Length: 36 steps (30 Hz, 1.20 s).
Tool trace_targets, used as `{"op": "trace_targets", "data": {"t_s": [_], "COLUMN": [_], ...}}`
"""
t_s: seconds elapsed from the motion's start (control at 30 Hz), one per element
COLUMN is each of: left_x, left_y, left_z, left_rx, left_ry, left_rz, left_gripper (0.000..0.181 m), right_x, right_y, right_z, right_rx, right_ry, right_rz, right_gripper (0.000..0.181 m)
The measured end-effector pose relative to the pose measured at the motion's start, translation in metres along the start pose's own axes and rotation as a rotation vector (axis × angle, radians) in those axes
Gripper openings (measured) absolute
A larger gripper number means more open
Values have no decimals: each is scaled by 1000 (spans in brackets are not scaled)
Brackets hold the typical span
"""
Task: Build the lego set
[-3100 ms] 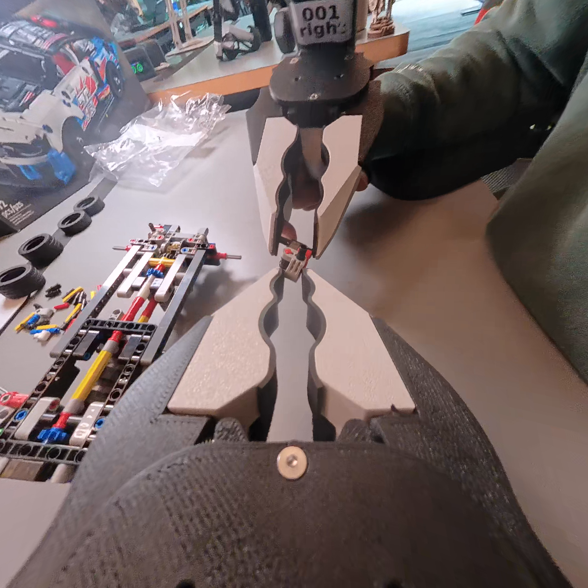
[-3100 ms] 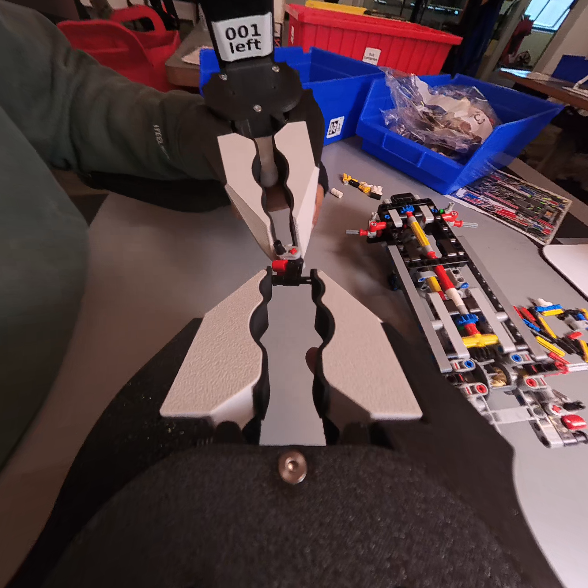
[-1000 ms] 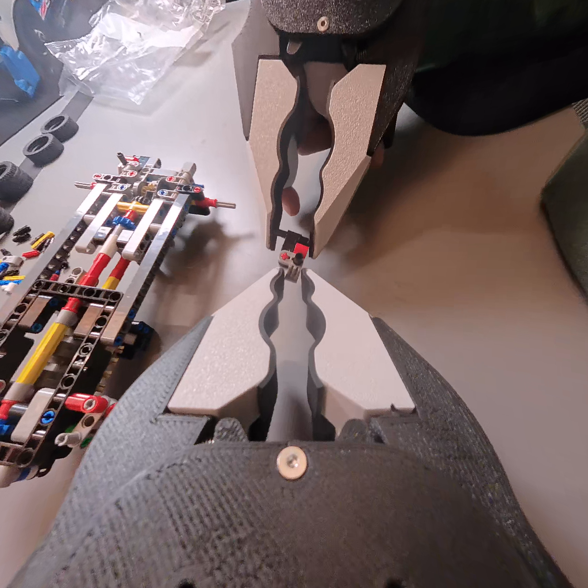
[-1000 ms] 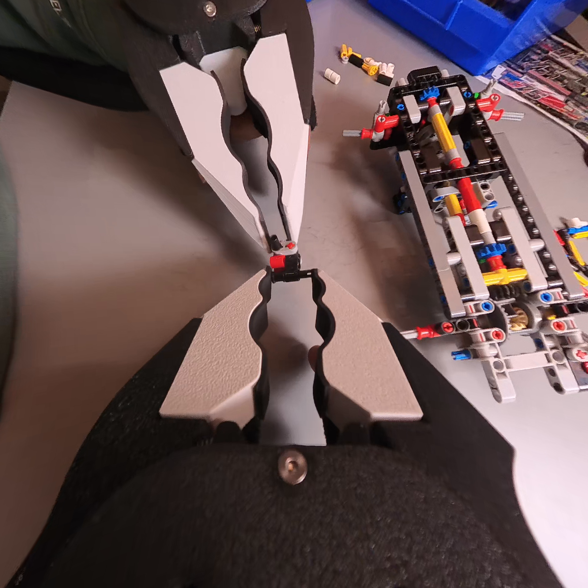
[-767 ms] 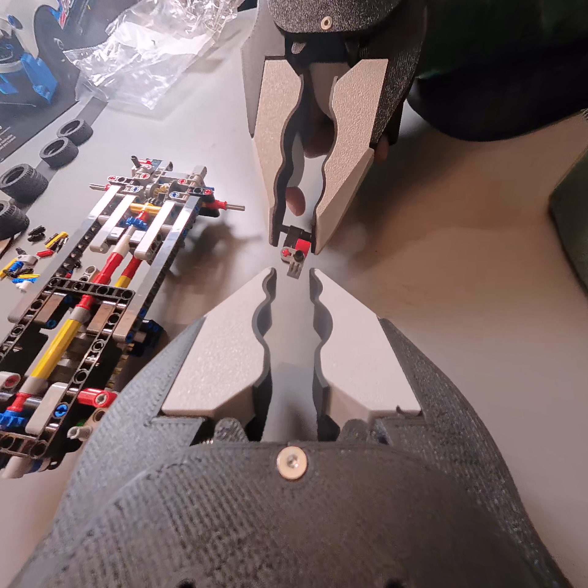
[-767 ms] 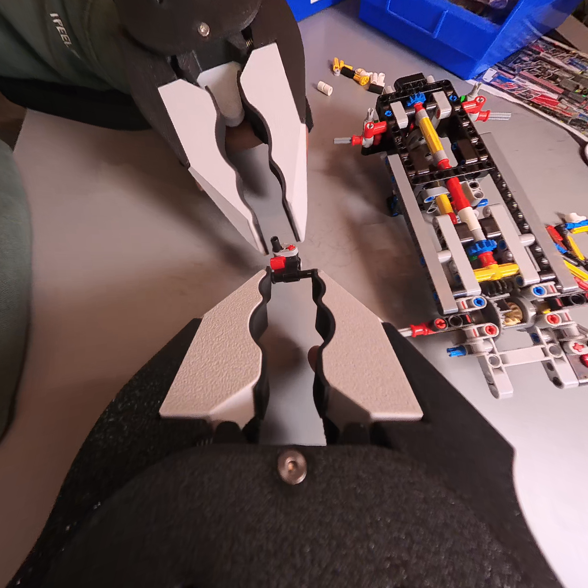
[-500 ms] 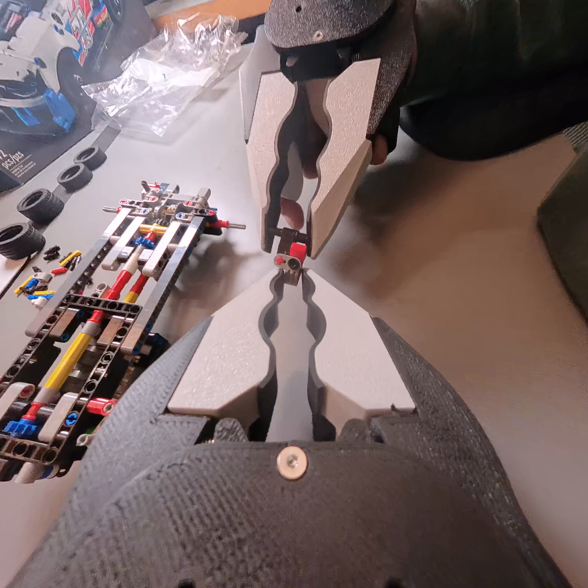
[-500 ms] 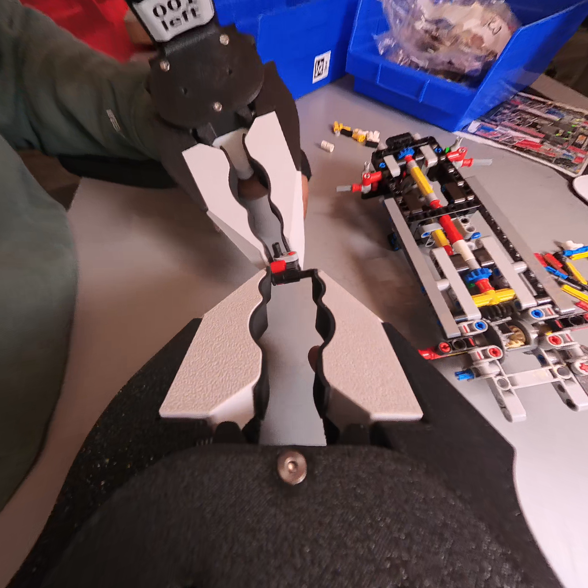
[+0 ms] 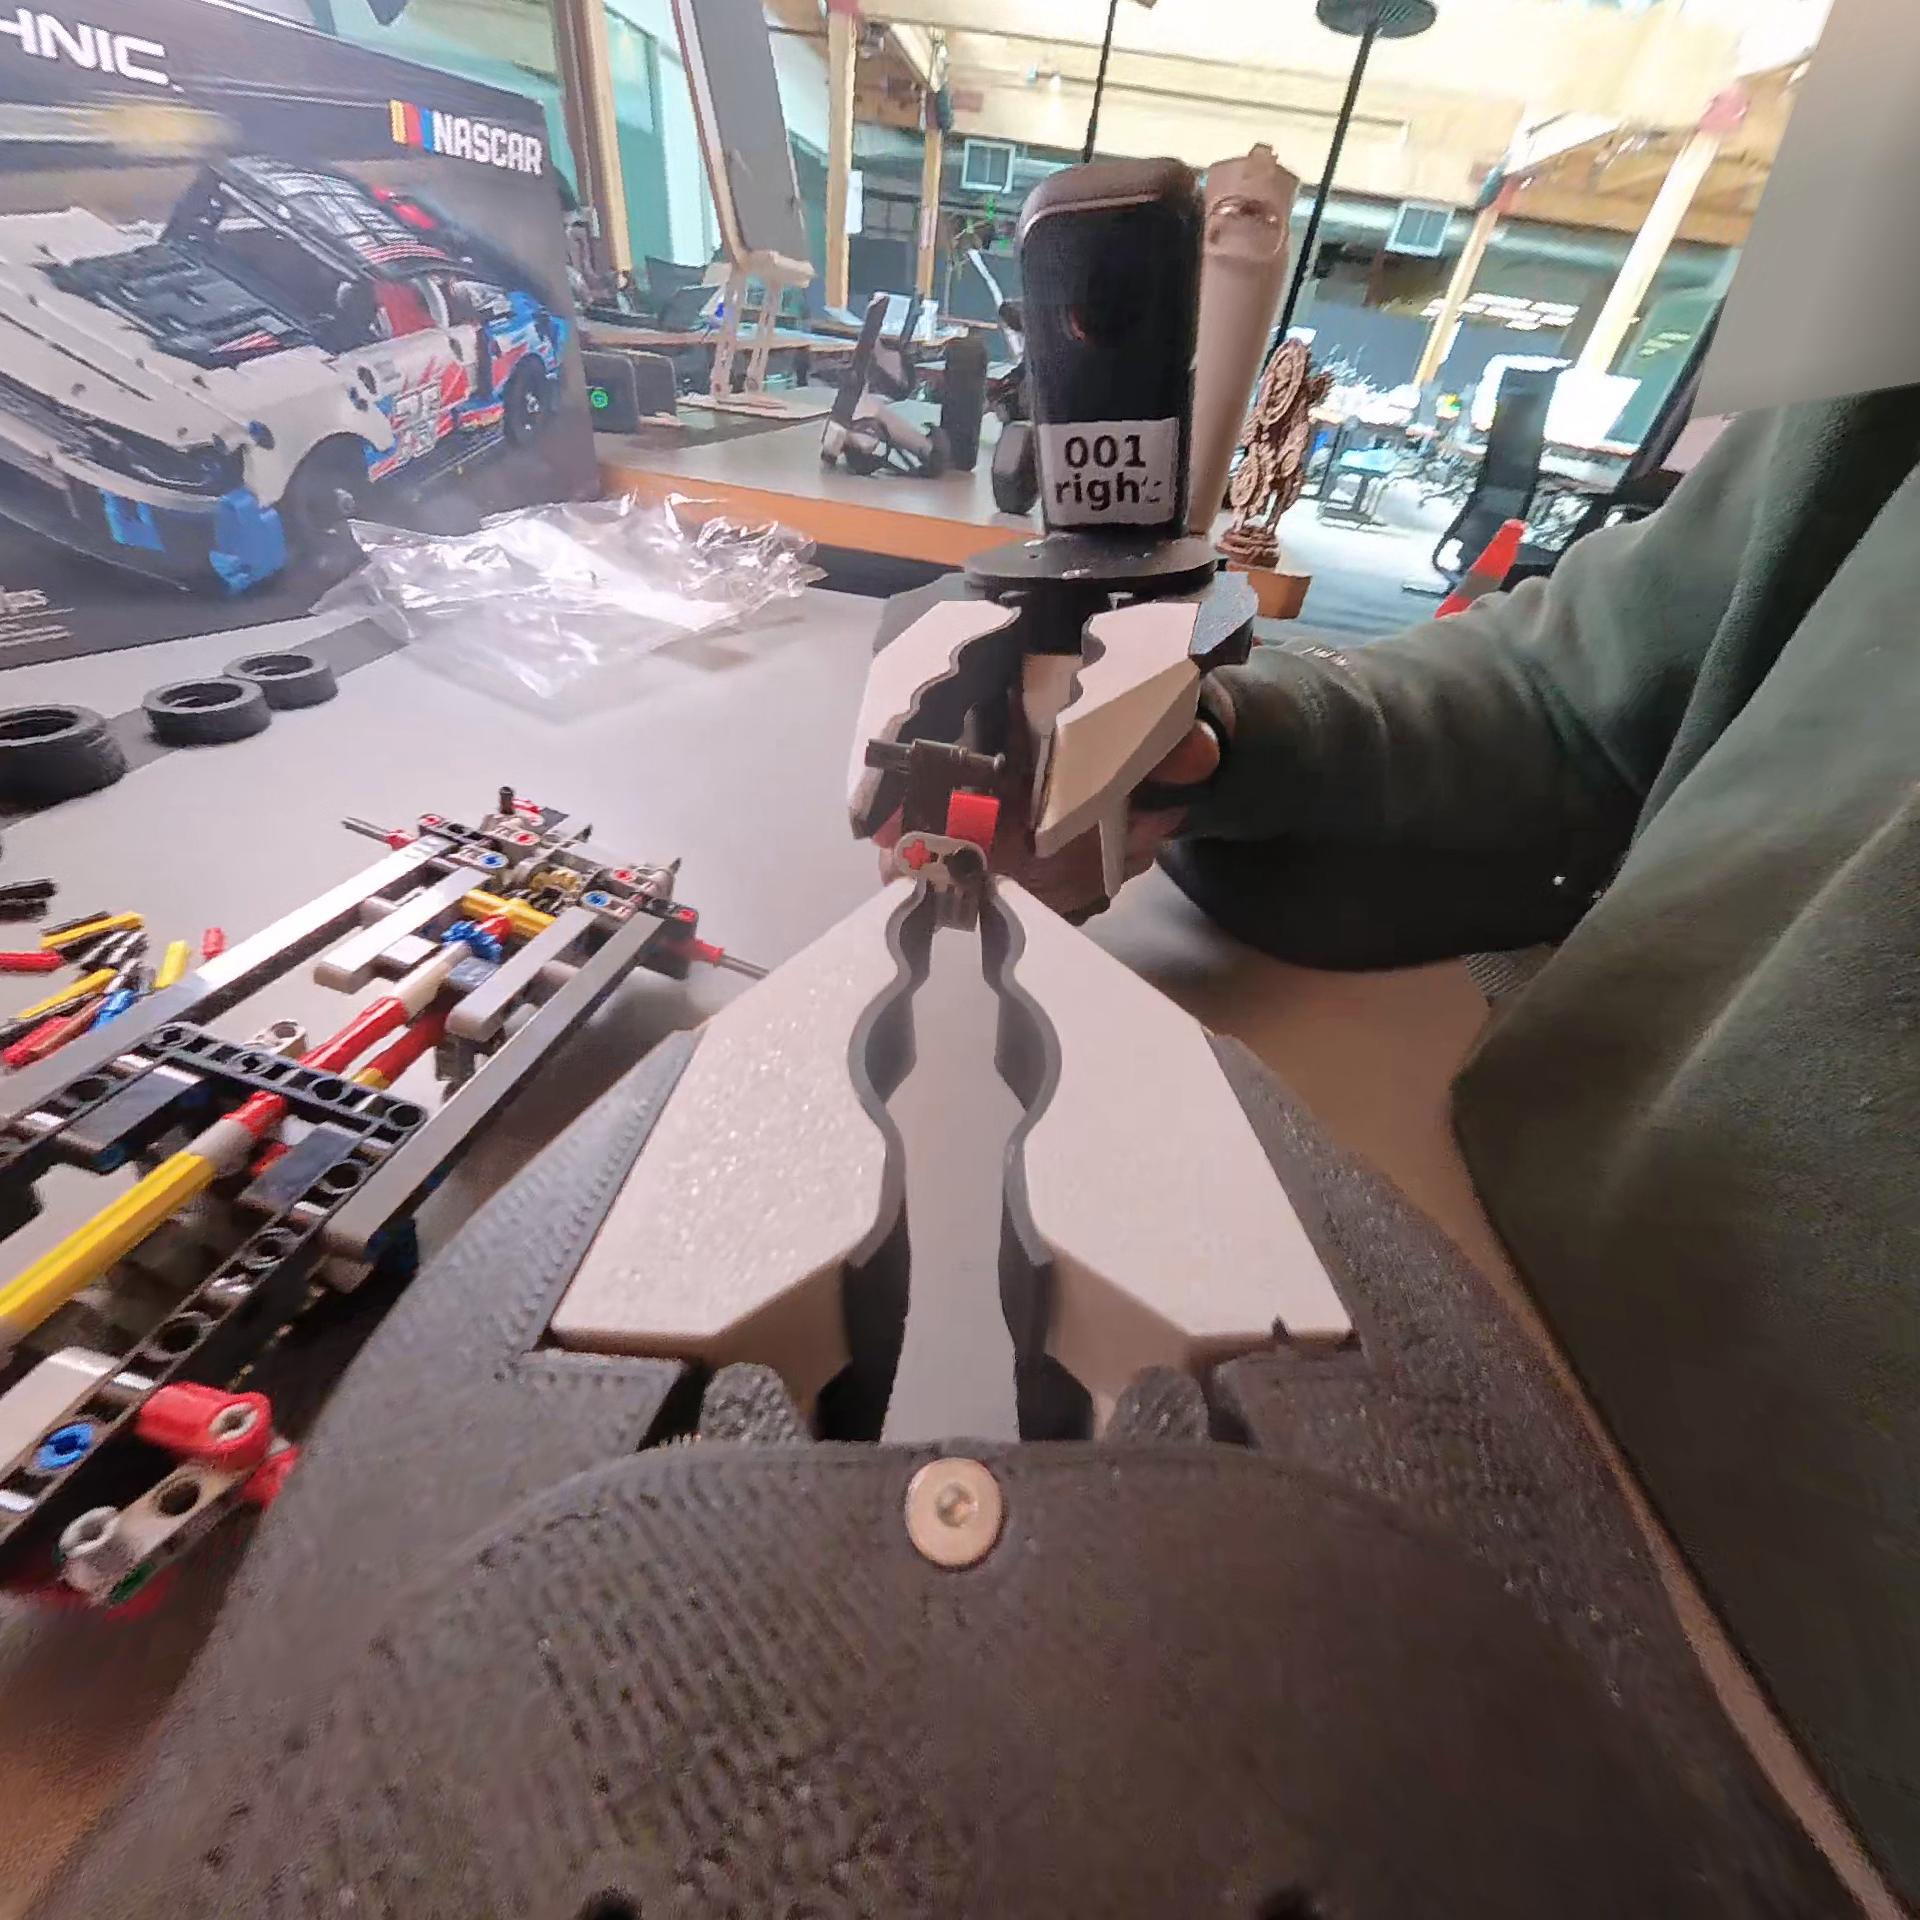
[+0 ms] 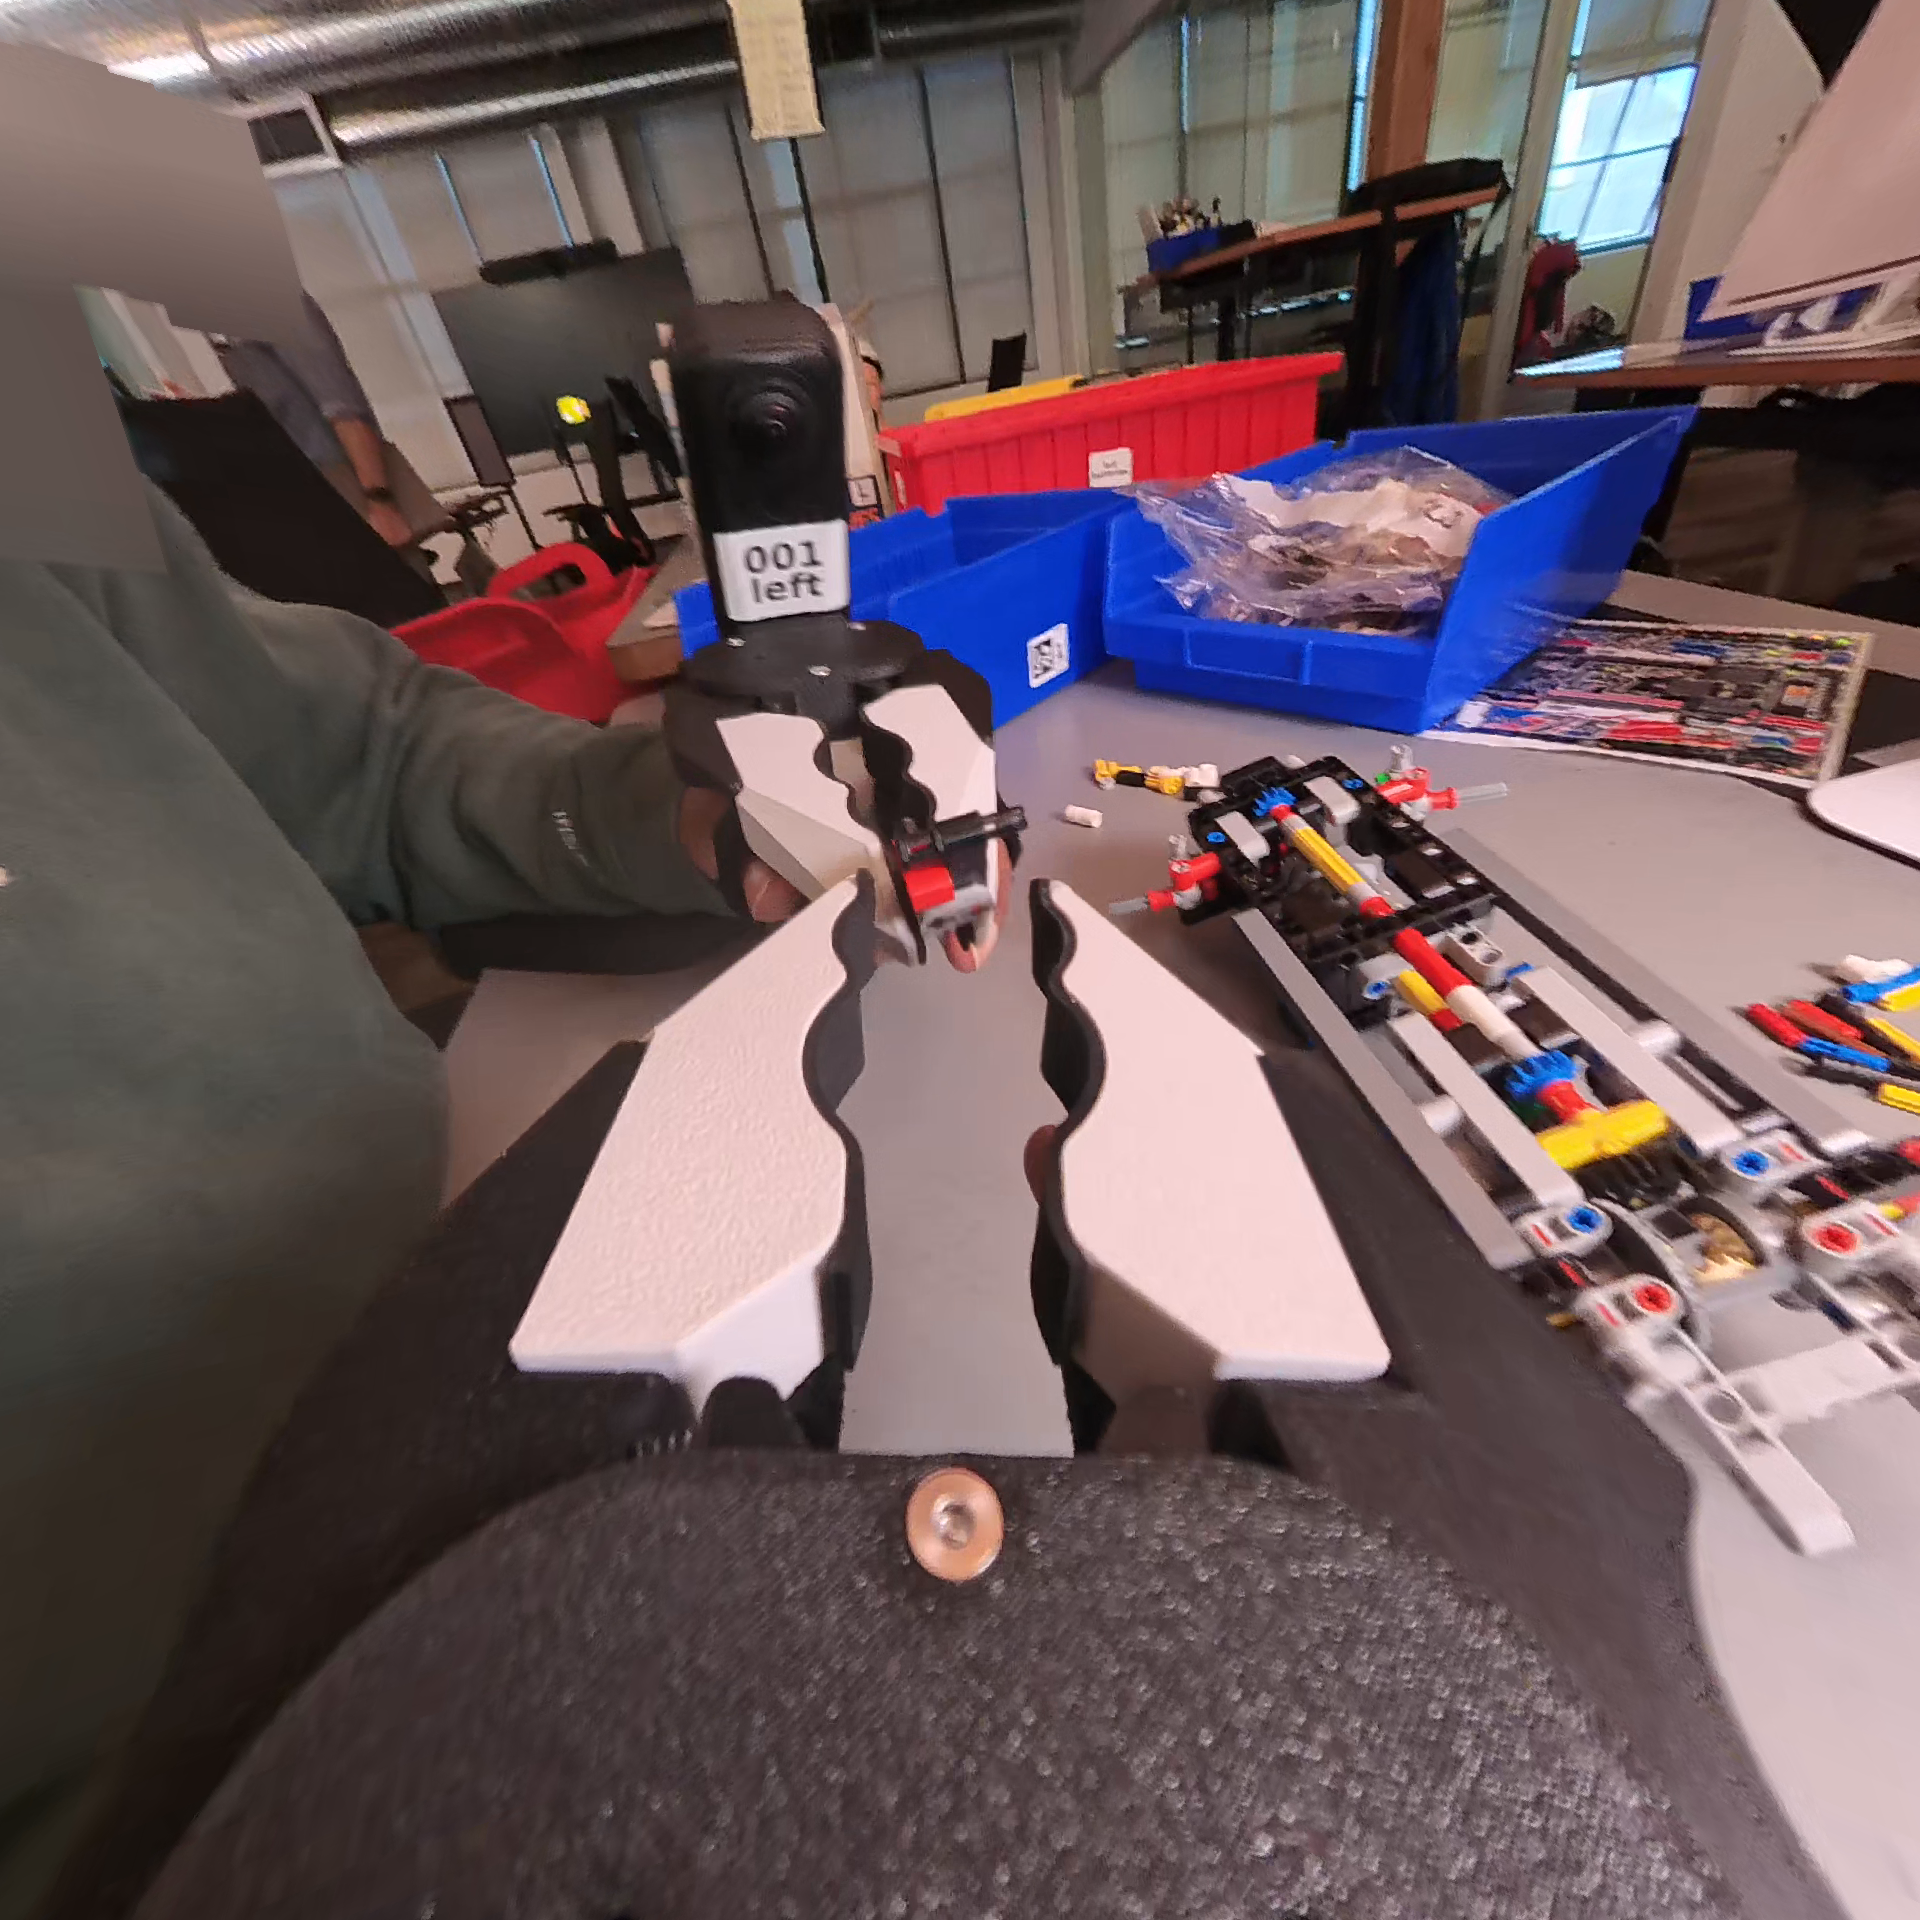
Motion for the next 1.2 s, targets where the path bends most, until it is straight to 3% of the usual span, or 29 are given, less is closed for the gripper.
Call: {"op": "trace_targets", "data": {"t_s": [0.23,0.33,0.47,0.63,0.83,1.2], "left_x": [7,2,-4,8,12,2], "left_y": [-2,4,7,11,13,18], "left_z": [-7,-9,-4,-15,-21,-14], "left_rx": [-26,-6,-35,-274,-320,-418], "left_ry": [49,106,76,92,114,-4], "left_rz": [-30,31,43,90,109,24], "left_gripper": [12,19,19,29,20,8], "right_x": [0,-2,-1,11,15,8], "right_y": [5,0,-7,7,13,12], "right_z": [-3,-4,-16,-31,-32,-20], "right_rx": [-60,-119,-306,-515,-605,-575], "right_ry": [70,120,263,362,360,254], "right_rz": [14,-44,-174,-216,-237,-233], "right_gripper": [14,14,14,14,13,13]}}
Point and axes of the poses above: each gripper's, where its closed fingertips meet, x out along the fingers, z out of its top, y = z × x across the jaws, the point moved 8 cm from there along -x, back along the fingers, and after that the axes turned 10 degrees about -z, right-handed, at the moved point
